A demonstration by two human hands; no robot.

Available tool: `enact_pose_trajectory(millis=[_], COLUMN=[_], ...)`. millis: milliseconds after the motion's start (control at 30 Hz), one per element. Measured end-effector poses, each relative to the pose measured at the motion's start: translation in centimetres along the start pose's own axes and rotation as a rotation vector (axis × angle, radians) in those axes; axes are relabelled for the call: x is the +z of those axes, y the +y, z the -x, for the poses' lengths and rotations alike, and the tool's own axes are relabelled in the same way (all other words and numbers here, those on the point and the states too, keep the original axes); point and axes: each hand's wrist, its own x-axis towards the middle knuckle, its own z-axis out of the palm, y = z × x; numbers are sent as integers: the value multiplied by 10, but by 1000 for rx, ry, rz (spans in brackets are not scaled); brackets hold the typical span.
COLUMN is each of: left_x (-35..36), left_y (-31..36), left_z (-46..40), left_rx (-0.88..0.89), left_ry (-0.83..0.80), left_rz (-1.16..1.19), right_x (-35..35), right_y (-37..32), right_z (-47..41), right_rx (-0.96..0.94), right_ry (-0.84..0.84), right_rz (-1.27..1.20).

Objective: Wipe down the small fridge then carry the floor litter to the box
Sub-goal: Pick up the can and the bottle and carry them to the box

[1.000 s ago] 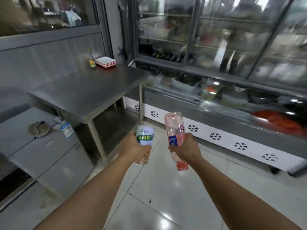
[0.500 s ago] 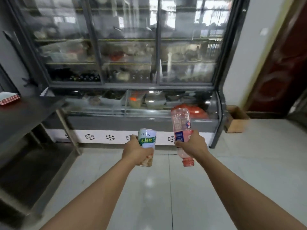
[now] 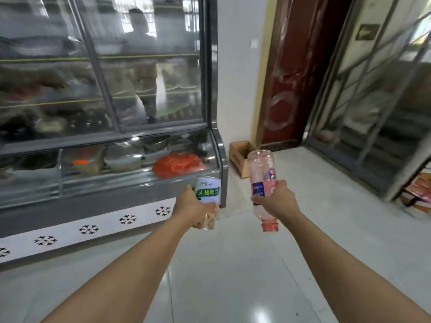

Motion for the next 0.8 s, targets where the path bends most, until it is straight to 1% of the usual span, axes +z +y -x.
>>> enact_pose_trajectory(millis=[200, 400, 600, 800], left_x=[78, 135, 184, 245], left_y=[65, 146, 211, 267], left_z=[-107, -210, -298, -393], left_rx=[99, 160, 215, 184], left_ry=[-121, -148, -146, -109], left_rz=[76, -1, -63, -46], right_x=[-46, -96, -127, -153], right_y=[13, 13, 16, 21], right_z=[-109, -215, -322, -462], right_rx=[53, 105, 114, 53], right_ry=[134, 226, 249, 228], right_rz=[10, 2, -19, -32])
